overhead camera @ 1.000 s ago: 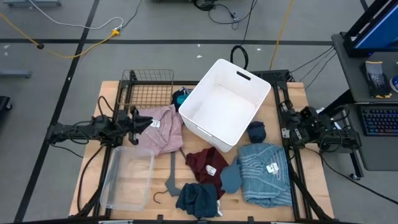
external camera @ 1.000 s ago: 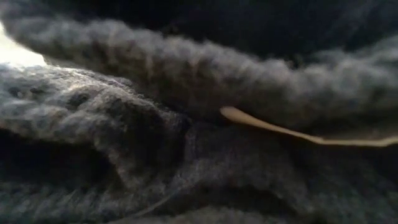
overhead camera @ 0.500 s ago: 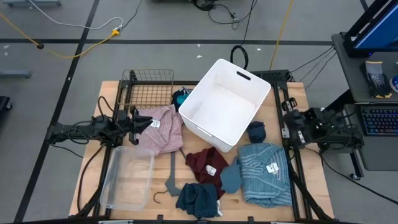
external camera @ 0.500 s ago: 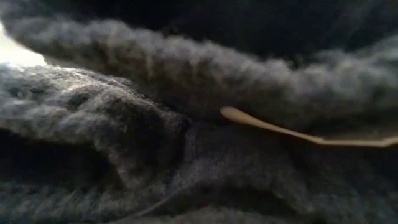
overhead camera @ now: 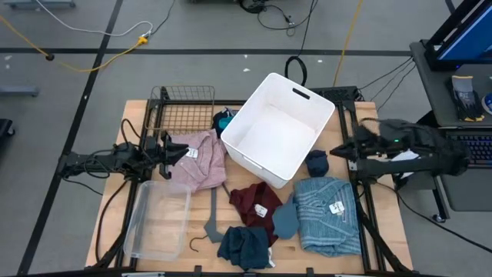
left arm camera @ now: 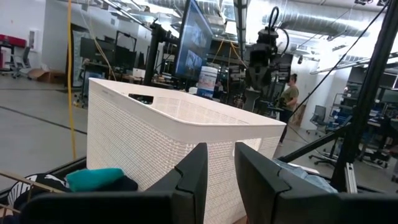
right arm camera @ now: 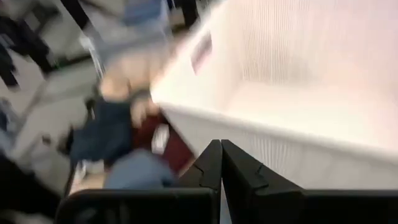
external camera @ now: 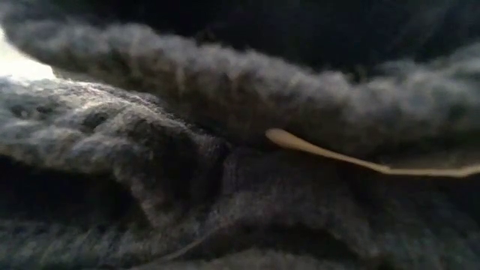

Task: Pick & Place Cloths
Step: Put the dark blue sock into the transparent bin

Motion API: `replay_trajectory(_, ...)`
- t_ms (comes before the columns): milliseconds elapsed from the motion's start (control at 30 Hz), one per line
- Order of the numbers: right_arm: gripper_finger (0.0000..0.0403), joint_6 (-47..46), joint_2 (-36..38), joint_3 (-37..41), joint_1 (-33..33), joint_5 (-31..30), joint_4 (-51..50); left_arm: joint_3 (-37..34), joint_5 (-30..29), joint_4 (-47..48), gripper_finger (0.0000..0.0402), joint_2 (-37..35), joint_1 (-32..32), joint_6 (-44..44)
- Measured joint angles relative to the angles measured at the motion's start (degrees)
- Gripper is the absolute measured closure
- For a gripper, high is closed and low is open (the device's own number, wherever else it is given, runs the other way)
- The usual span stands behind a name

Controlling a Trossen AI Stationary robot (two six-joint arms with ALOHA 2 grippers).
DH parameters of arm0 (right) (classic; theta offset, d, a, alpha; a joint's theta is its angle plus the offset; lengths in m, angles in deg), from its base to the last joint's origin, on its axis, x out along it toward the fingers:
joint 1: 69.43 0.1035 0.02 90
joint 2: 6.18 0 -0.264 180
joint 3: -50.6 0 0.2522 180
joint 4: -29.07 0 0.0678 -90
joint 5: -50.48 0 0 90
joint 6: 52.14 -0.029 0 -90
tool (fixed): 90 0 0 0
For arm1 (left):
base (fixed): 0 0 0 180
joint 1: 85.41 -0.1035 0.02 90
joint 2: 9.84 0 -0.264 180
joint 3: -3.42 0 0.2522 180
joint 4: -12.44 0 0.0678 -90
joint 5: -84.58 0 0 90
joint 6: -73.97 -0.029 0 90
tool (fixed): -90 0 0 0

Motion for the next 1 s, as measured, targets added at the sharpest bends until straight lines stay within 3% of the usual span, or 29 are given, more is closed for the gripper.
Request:
replay_trajectory(167, 0.0402, -5.22, -6.27, -1.59, 0.0, -0.09, -13.6, 0.01, -0.02, 0.0, 0.0321, 0.0, -0.03, -0.04)
replay_trajectory(300, 0.0403, -8.38, -10.91, -1.58, 0.0, -3.95, -21.01, 0.02, -0.02, 0.0, 0.0321, 0.0, -0.02, -0.09)
replay_trajectory(533, 0.0389, -8.66, -16.1, -1.57, -0.02, -5.82, -22.42, 0.0, -0.04, 0.0, 0.0321, 0.0, -0.02, -0.13)
replay_trajectory(800, 0.0318, -10.1, -16.94, -1.49, -0.02, -5.84, -21.12, 0.01, -0.04, 0.0, 0.0321, 0.0, -0.02, -0.2)
replay_trajectory(1000, 0.0244, -13.24, -15.03, 4.11, -0.02, -5.82, -16.53, 0.0, -0.04, 0.0, 0.0321, 0.0, 0.02, -0.2)
